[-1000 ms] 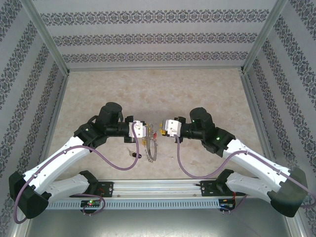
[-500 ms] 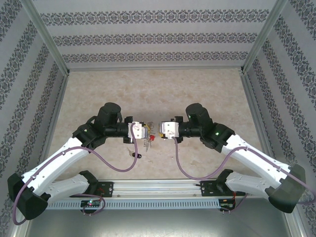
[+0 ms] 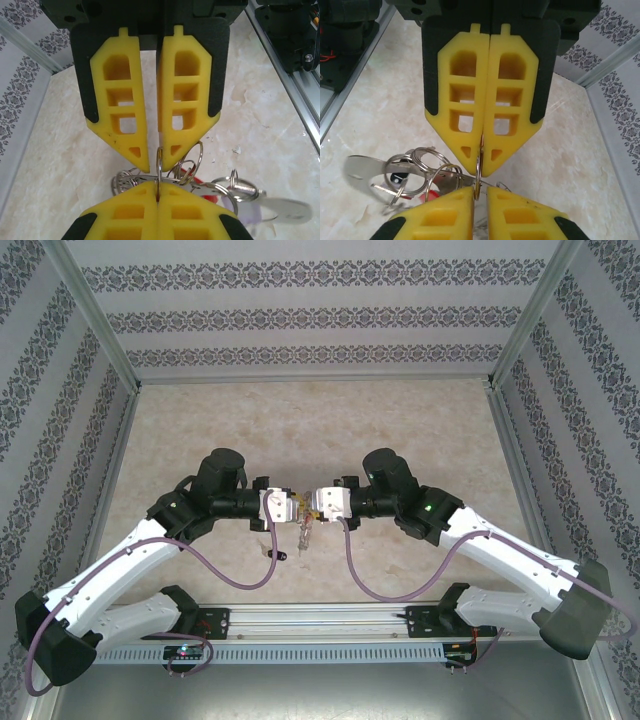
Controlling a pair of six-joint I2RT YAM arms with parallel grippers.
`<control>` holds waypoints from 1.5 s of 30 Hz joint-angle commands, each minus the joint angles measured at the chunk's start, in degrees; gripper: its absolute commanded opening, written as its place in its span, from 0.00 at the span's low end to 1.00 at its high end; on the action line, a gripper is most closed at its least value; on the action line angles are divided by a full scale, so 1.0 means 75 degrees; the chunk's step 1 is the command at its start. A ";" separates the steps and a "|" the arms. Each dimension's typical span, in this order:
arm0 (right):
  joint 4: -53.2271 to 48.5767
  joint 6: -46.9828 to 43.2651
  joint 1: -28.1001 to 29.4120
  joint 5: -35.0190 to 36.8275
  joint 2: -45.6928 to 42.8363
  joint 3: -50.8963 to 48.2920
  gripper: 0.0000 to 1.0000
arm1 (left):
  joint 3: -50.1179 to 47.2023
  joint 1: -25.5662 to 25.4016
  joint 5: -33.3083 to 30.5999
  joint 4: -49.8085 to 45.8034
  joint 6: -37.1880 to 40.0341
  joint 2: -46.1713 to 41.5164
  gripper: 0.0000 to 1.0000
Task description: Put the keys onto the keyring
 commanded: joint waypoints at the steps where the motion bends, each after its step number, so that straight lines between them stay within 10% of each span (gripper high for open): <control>1: 0.0259 0.0171 0.0123 0.0068 -0.0014 0.0044 0.13 | -0.0072 0.0061 0.0418 0.0466 -0.0042 -0.0146 0.00; 15: 0.1129 0.0407 0.0181 0.0102 -0.0037 -0.0385 0.00 | -0.0289 0.0062 0.0385 0.1007 -0.0434 -0.0189 0.00; 18: 0.1389 0.0062 0.0170 0.0167 -0.0230 -0.0683 0.00 | -0.0387 0.0064 0.0272 0.1141 -0.0717 -0.0277 0.39; 24: 0.1859 -0.0931 0.0015 0.0011 -0.0806 -0.1466 0.00 | -0.0775 0.0061 0.0088 0.1067 -0.1004 -0.0829 0.56; 45: 0.1938 -0.3128 -0.0209 0.0215 -0.2187 -0.2097 0.00 | -0.2037 0.0075 -0.2180 0.1095 -0.4353 -0.2080 0.58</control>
